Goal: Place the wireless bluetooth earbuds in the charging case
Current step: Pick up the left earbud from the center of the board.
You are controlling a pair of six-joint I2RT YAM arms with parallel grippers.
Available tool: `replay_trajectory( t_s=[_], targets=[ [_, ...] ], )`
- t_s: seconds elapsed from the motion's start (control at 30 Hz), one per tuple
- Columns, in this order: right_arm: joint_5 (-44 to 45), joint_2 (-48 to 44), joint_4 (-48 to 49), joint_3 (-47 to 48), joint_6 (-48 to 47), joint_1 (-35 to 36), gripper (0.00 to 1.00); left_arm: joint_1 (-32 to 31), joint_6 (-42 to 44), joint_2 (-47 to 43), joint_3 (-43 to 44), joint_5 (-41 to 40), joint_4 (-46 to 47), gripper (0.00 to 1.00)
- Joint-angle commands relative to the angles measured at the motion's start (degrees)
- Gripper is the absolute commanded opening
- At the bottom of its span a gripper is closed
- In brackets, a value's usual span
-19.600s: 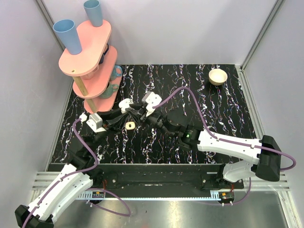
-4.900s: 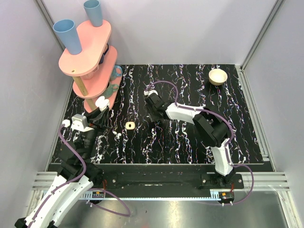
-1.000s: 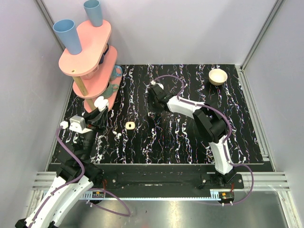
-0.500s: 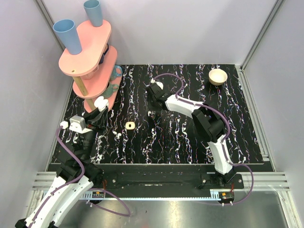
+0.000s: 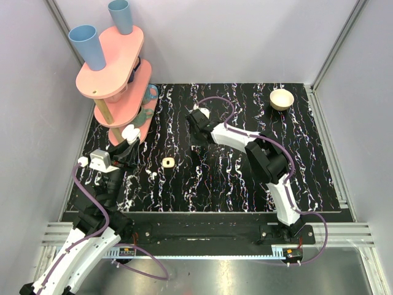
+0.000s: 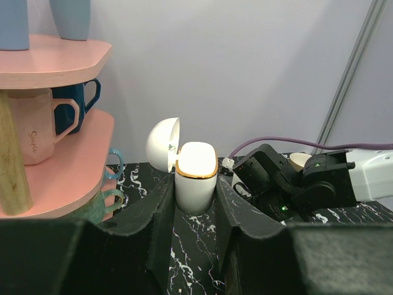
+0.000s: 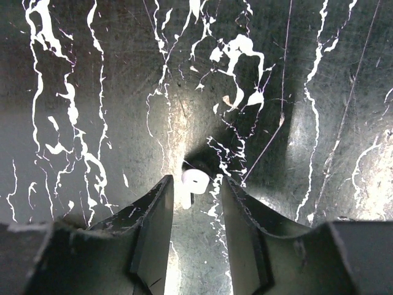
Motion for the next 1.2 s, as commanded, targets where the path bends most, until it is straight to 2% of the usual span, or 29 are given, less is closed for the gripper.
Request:
replay_trajectory(
  t_s=[0.0,0.8,1.17],
  targets=[
    [1.45,1.86,-0.57,3.06,-0.25,0.83,0.43,-0.02,-0.27,-0.19,0.41,-0.52,2.48,0.00],
    [1.53,3.01,-2.24,4.38,-0.51,1.27,0.36,-0.02,-0.36,-0.02,0.49,-0.61,2.48,0.00],
    [2.06,3.53,-2.68,4.91,-1.22,1.18,0.30,-0.11,-0.36,0.51,0.49,-0.34,2.65,0.00]
  ],
)
